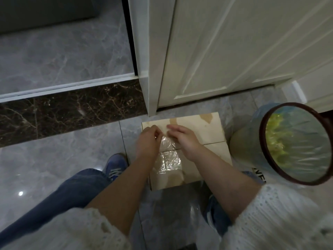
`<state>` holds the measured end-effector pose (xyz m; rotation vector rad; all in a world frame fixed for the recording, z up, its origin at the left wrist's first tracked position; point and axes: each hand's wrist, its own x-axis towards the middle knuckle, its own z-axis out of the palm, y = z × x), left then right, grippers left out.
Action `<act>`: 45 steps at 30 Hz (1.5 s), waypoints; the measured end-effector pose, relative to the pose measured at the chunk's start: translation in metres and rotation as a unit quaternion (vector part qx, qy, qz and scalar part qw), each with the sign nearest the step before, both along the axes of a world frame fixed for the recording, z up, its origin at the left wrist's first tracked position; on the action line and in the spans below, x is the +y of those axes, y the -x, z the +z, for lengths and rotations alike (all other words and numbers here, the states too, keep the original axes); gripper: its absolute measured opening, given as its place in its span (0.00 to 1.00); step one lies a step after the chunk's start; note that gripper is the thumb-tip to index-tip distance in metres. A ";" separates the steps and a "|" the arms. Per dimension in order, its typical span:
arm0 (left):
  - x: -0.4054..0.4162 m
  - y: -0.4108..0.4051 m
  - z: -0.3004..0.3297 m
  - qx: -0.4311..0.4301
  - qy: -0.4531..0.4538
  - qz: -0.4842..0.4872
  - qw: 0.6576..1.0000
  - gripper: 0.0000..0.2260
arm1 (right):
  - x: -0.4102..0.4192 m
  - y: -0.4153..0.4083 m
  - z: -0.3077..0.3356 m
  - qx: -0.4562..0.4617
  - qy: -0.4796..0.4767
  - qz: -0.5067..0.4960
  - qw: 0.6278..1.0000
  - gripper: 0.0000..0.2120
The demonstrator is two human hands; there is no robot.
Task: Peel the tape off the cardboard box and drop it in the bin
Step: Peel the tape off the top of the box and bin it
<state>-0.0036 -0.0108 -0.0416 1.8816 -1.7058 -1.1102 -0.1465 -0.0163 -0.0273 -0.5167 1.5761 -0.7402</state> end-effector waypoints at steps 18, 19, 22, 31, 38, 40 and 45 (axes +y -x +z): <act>-0.010 0.003 0.000 0.084 -0.113 0.144 0.980 0.07 | 0.004 -0.017 -0.020 0.248 0.021 0.047 0.967 0.01; -0.010 0.003 0.000 0.081 -0.110 0.140 0.981 0.08 | 0.002 -0.017 -0.020 0.248 0.014 0.049 0.967 0.01; -0.008 0.002 0.000 0.074 -0.098 0.122 0.985 0.11 | -0.003 -0.019 -0.018 0.266 -0.011 0.058 0.962 0.03; 0.004 0.000 0.003 0.055 -0.080 0.093 0.991 0.16 | -0.006 -0.019 -0.018 0.286 -0.032 0.070 0.955 0.05; 0.010 0.003 0.014 0.069 -0.088 0.178 0.978 0.17 | -0.005 -0.018 -0.014 0.277 -0.022 0.052 0.959 0.04; 0.013 -0.005 0.014 0.049 -0.074 0.220 0.972 0.18 | -0.006 -0.017 -0.012 0.279 -0.031 0.059 0.958 0.05; 0.005 -0.022 0.020 0.077 -0.136 0.250 0.956 0.14 | -0.007 -0.017 -0.011 0.288 -0.023 0.068 0.955 0.06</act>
